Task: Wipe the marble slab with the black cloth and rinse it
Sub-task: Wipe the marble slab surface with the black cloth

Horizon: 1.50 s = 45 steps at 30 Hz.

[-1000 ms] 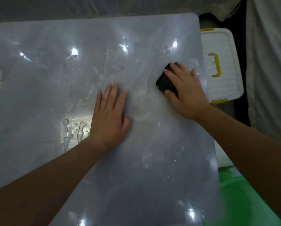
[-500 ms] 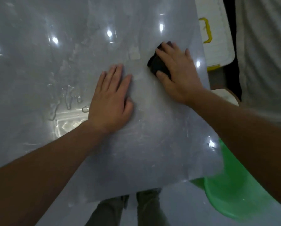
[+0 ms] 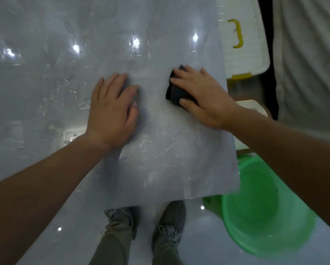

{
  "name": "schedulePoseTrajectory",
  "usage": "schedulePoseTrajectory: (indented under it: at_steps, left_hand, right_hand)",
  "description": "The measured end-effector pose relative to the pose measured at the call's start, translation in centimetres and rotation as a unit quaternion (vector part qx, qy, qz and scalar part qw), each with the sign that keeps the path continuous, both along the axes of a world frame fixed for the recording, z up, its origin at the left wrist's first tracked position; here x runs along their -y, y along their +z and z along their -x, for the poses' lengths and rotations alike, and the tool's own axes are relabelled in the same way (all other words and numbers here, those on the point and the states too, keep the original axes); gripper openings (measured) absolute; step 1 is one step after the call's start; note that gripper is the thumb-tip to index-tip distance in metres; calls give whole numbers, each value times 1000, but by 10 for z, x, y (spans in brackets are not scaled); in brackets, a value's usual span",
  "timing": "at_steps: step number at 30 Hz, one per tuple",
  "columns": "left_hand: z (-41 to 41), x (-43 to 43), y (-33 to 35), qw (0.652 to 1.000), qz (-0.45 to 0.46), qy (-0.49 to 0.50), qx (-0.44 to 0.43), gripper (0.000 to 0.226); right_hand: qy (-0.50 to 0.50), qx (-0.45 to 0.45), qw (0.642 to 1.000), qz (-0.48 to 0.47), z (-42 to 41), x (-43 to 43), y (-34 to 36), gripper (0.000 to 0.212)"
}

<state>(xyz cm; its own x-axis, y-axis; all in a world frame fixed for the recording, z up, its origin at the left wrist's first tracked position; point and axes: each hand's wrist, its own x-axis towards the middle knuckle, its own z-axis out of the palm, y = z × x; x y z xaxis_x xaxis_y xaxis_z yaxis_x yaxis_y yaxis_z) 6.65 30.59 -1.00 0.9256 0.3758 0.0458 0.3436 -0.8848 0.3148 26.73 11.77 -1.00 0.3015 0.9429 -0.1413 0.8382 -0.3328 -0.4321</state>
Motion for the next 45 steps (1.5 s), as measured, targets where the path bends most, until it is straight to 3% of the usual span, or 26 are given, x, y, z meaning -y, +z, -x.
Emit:
schedulePoseTrajectory:
  at_steps: [4, 6, 10, 16, 23, 29, 32, 35, 37, 41, 42, 45]
  left_hand:
    - [36, 17, 2, 1000, 3, 25, -6, 42]
    - [59, 20, 0, 999, -1, 33, -24, 47]
    - [79, 25, -8, 999, -13, 17, -48, 58]
    - [78, 27, -9, 999, -16, 17, -47, 61]
    - [80, 23, -12, 999, -13, 16, -36, 60]
    - [84, 16, -8, 999, 37, 12, -38, 61]
    - [96, 4, -3, 999, 26, -9, -39, 61]
    - [126, -24, 1, 996, -22, 42, -73, 60]
    - [143, -39, -1, 992, -20, 74, -99, 62]
    - [152, -45, -10, 991, -23, 62, -113, 63]
    - [152, -45, -11, 992, -21, 62, -109, 63]
    - [153, -45, -10, 993, -17, 65, -99, 64]
  right_hand:
    - [-31, -23, 999, 9, 17, 68, 10, 60]
    - [-47, 8, 999, 9, 50, 77, 8, 59]
    - [23, 48, 999, 1, 93, 50, -1, 59]
    - [-150, 61, 987, 4, 48, -40, -7, 63]
    - [49, 59, 997, 7, 94, 32, -3, 61]
    - [-165, 67, 984, 3, 88, -49, -9, 62]
    - [-53, 64, 996, -17, 125, -34, -8, 62]
    - [65, 67, 996, -17, 136, -4, -4, 60]
    - [55, 75, 996, -8, 118, -14, -8, 61]
    - [-156, 79, 985, 1, 89, -97, -10, 63]
    - [-166, 81, 983, 1, 98, -112, -10, 63]
    - [-21, 76, 997, -22, 154, -95, -7, 61]
